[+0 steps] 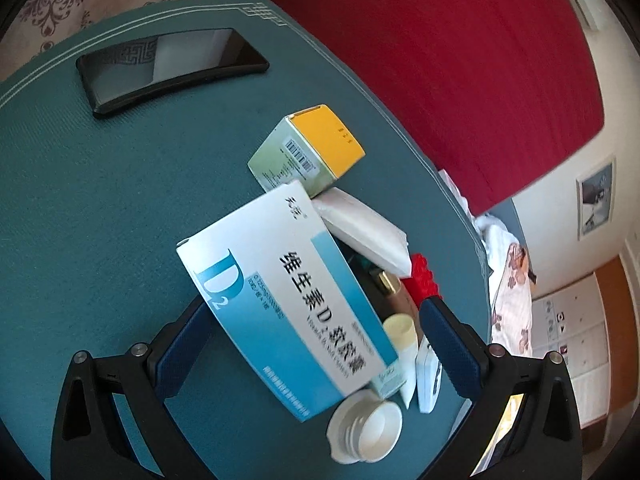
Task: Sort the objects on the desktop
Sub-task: 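Grasp the blue-and-white vitamin box with the left gripper while the right grasps the white cup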
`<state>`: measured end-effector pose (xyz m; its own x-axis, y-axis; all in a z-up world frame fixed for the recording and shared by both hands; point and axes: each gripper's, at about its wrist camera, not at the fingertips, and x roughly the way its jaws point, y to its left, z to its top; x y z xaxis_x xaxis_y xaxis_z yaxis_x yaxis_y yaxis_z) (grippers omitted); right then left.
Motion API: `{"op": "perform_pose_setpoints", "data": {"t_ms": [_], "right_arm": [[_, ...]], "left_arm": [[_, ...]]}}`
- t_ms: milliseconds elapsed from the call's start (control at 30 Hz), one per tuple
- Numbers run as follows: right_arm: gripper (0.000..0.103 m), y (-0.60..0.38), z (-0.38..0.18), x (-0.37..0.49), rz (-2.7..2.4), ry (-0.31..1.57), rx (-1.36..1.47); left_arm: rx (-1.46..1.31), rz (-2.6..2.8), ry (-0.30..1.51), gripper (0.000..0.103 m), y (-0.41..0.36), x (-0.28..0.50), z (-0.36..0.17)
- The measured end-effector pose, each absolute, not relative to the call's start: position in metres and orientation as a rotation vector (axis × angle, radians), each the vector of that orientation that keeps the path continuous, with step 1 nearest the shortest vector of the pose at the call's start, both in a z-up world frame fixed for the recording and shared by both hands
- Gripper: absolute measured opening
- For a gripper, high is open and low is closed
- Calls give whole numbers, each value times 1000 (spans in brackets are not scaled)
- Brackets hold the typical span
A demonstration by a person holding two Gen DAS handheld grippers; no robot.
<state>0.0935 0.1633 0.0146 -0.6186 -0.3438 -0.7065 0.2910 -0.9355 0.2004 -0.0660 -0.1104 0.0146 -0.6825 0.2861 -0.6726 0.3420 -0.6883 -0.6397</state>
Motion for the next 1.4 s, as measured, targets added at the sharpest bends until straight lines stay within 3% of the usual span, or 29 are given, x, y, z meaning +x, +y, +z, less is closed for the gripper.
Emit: {"op": "perform_pose_setpoints", "data": {"t_ms": [267, 333, 400, 1033, 1133, 1333, 1400], "right_arm": [[103, 160, 10, 91, -2544, -71, 1145], [103, 160, 10, 90, -2546, -72, 1150], [103, 160, 8, 88, -2548, -73, 1156], [103, 122, 16, 53, -2604, 80, 1080], [99, 115, 17, 45, -2606, 107, 1062], [75, 98, 9, 21, -2591, 153, 1095], [73, 96, 6, 17, -2577, 150, 1104]], "left_arm": [[1231, -2565, 1164, 103, -104, -78, 17], [1224, -2590, 1085, 95, -101, -78, 17], [1222, -2604, 1003, 79, -99, -77, 16], [959, -2720, 797, 77, -114, -47, 48], [961, -2710, 824, 77, -117, -49, 48], [973, -2704, 845, 77, -118, -47, 46], [977, -2707, 846, 77, -117, -47, 46]]}}
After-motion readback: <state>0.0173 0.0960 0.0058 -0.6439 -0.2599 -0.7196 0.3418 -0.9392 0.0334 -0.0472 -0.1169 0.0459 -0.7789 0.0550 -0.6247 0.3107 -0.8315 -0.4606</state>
